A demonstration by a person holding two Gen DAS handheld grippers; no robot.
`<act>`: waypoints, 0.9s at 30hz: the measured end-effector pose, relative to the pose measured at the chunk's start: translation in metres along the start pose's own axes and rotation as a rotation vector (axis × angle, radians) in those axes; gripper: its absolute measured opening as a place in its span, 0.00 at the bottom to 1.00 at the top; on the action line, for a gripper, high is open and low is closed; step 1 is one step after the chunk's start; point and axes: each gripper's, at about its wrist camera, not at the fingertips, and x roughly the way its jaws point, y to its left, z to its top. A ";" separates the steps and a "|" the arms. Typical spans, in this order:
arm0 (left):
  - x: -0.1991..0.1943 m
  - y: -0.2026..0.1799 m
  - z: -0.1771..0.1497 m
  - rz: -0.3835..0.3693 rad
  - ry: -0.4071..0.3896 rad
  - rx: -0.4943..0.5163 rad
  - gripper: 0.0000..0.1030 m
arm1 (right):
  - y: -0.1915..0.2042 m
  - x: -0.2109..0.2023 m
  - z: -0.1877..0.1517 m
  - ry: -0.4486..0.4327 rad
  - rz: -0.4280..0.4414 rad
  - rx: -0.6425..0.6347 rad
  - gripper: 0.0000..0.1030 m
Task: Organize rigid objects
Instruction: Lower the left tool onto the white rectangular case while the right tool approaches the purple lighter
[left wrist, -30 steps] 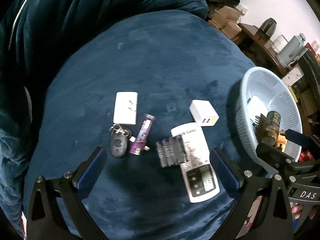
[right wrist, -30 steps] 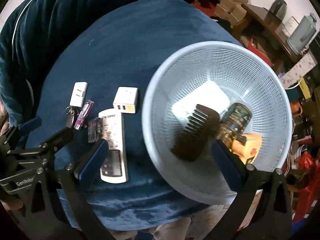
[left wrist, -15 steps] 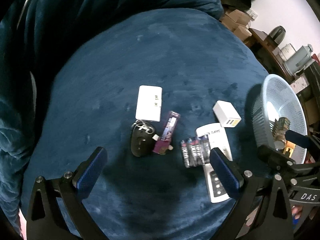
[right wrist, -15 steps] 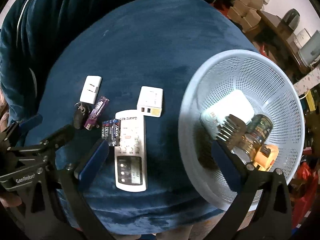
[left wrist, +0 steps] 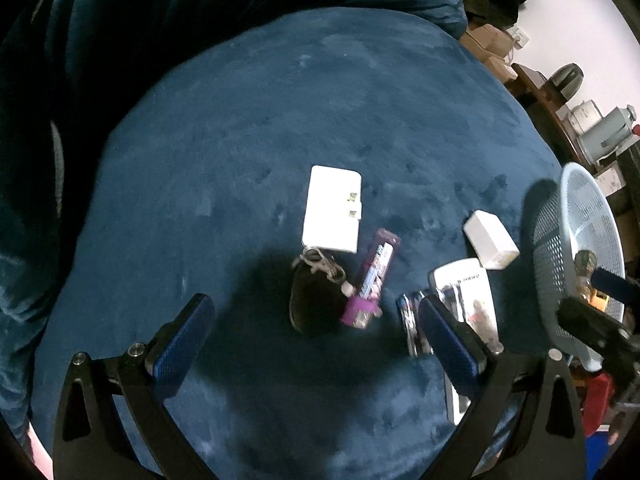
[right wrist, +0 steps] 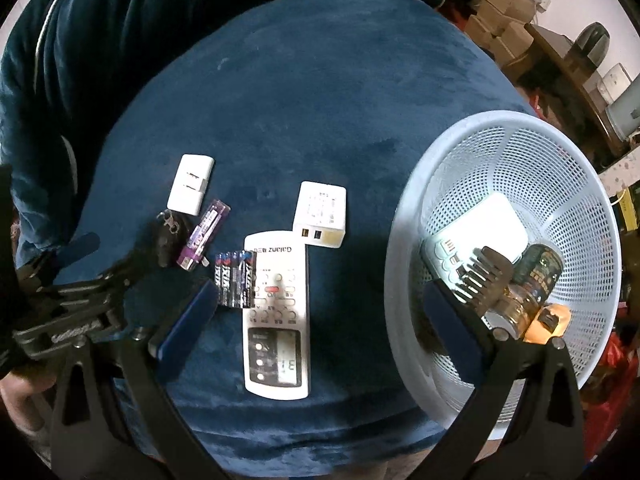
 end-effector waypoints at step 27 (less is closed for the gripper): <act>0.076 -0.003 0.057 0.028 0.034 0.051 0.42 | -0.014 0.011 0.029 -0.052 0.116 0.034 1.00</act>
